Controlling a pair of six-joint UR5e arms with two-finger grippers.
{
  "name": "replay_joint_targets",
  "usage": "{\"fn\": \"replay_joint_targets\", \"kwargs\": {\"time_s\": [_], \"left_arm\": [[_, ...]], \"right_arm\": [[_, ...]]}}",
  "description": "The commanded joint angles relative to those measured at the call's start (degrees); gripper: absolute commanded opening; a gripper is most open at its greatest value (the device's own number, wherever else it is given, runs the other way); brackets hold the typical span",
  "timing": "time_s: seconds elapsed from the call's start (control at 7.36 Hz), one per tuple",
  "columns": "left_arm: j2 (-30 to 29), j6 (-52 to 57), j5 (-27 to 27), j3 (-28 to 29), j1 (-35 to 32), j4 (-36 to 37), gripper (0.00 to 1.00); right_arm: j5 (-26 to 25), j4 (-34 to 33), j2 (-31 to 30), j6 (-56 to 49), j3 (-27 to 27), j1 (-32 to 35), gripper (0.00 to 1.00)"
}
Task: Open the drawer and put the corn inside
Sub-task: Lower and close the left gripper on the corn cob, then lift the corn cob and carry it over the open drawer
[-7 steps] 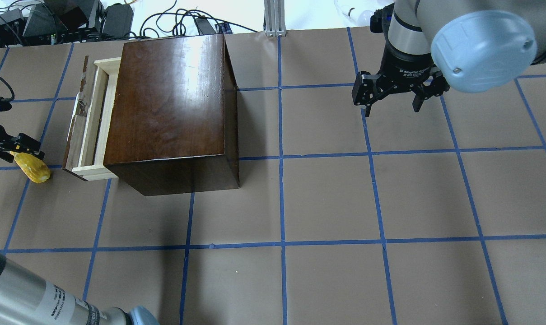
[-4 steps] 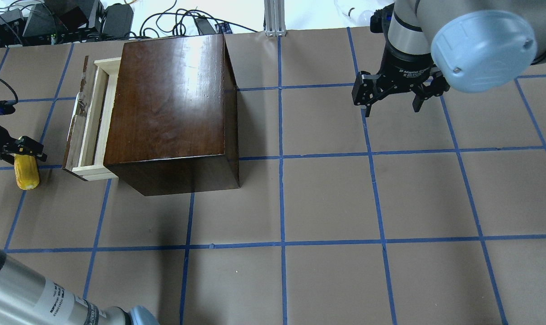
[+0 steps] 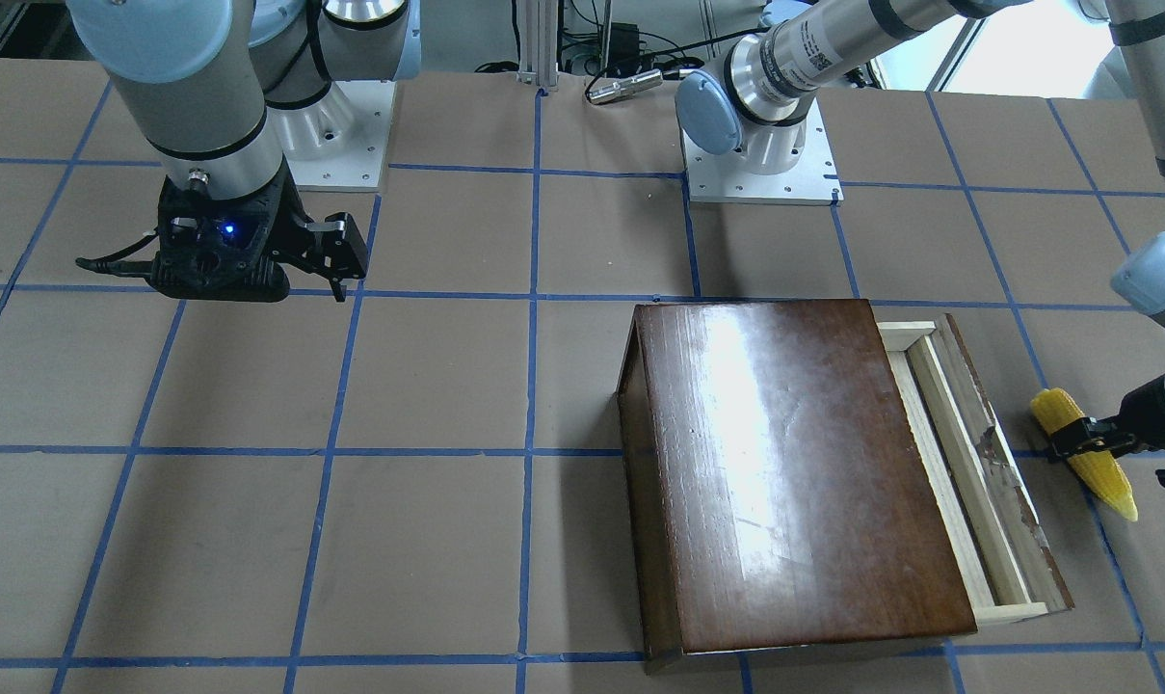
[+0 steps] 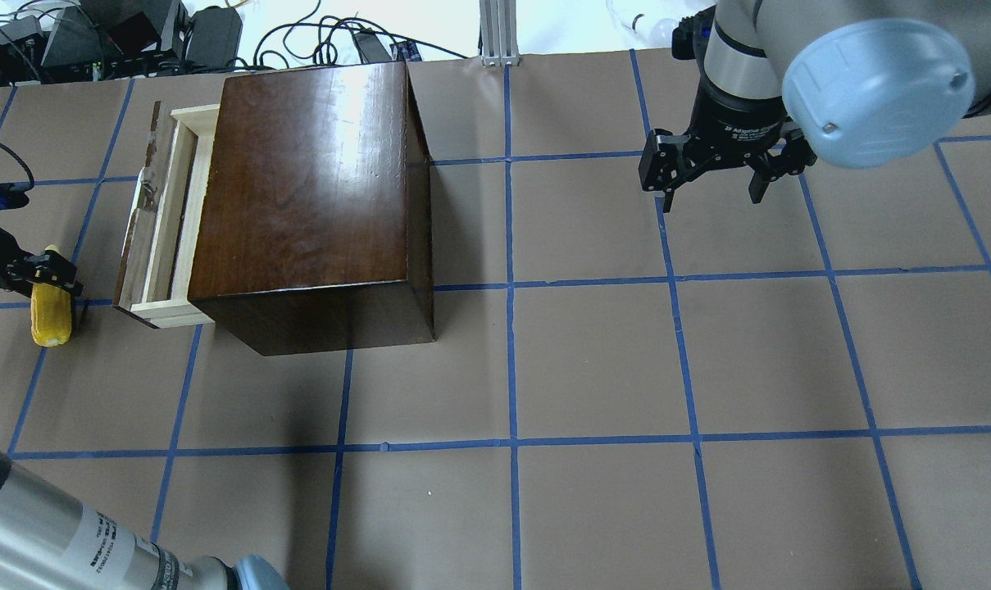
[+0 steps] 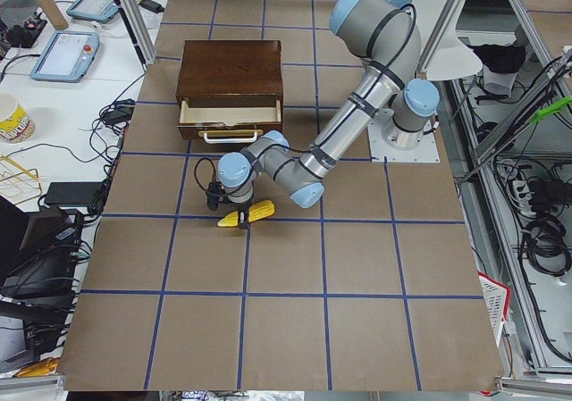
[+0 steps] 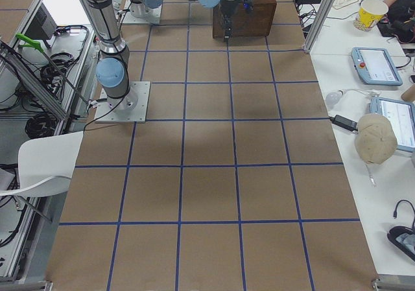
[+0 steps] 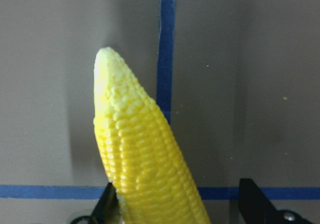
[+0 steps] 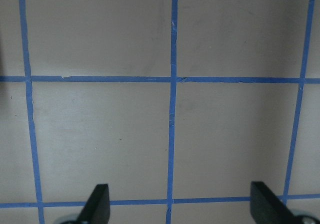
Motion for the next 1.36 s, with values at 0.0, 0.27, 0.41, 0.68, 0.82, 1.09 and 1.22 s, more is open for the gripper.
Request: {"fn": "replay_joint_targets", "kwargs": {"time_s": [0.0,0.27,0.41,0.68,0.82,1.09,1.22], "left_arm": [[0.0,0.8,0.1,0.3,0.0,0.8,0.00],[0.4,0.8,2.5,0.4,0.0,0.9,0.00],[1.1,0.7,3.1,0.4,0.0,0.9,0.00],[2.5,1.2,3.1,1.8,-0.6,-1.2,0.00],[4.3,1.6,3.1,3.2,-1.0,-5.2,0.00],[7.3,1.6,3.0,10.9,-4.1,-18.3,0.00],[8.2,1.6,3.0,15.1,-6.3,-23.8,0.00]], "right_arm": [[0.0,0.0,0.0,0.0,0.0,0.0,1.00],[0.0,0.0,0.1,0.0,0.0,0.0,1.00],[0.0,0.1,0.0,0.0,0.0,0.0,1.00],[0.0,0.0,0.0,0.0,0.0,0.0,1.00],[0.0,0.1,0.0,0.0,0.0,0.0,1.00],[0.0,0.1,0.1,0.0,0.0,0.0,1.00],[0.0,0.0,0.0,0.0,0.0,0.0,1.00]]}}
